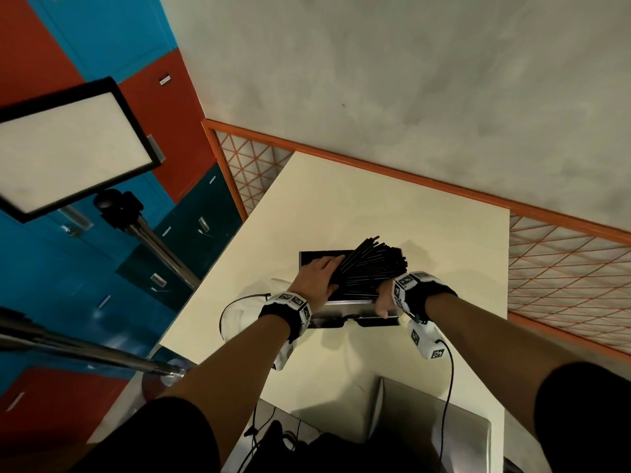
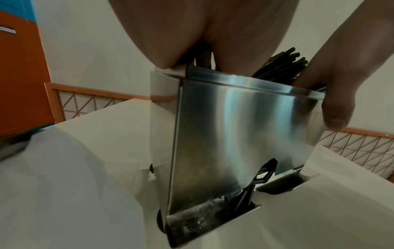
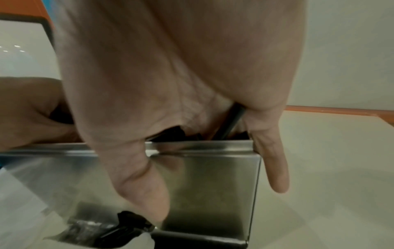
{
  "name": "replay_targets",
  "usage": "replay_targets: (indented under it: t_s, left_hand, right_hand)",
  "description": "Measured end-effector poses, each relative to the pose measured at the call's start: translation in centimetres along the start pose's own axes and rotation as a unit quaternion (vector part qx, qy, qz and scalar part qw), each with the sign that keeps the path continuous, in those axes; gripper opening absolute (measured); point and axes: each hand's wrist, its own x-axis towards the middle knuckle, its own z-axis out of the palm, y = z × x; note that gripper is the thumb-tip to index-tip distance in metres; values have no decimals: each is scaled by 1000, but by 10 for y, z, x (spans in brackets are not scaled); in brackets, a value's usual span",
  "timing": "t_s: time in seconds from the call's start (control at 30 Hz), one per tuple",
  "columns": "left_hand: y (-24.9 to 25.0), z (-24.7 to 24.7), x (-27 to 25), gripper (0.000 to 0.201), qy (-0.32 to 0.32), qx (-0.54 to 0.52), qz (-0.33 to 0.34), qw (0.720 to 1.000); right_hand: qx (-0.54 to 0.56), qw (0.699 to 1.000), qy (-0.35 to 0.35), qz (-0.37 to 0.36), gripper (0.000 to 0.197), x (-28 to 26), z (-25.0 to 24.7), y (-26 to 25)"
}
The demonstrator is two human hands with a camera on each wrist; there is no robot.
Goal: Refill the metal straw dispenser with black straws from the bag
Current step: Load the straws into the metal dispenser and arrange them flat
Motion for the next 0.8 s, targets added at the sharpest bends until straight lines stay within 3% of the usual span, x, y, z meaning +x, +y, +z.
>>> replay_targets:
  t_s: [0.1, 0.27, 0.4, 0.57, 0.7, 0.8]
  left_hand:
    - [0, 0, -1, 74, 0, -3, -2, 1000]
    - [1, 1, 0, 76, -1, -3, -1, 1000]
    - [1, 2, -1, 75, 6, -3, 1, 1000]
    - [2, 1, 0, 74, 4, 3, -1, 1000]
    - [1, 1, -1, 74, 4, 2, -2, 1000]
    - [2, 0, -1, 74, 6, 4, -1, 1000]
  right_hand:
    - [-16, 1000, 2, 0, 36, -4, -1, -2]
    - [-39, 999, -24, -7, 42, -4, -3, -9]
    - [-65, 996, -50, -26, 26, -5, -3, -11]
    - [-87, 992, -68, -63, 25, -4, -6, -12]
    - [-78, 995, -36, -54, 9, -3, -5, -11]
    - [1, 999, 20, -37, 13, -1, -3, -8]
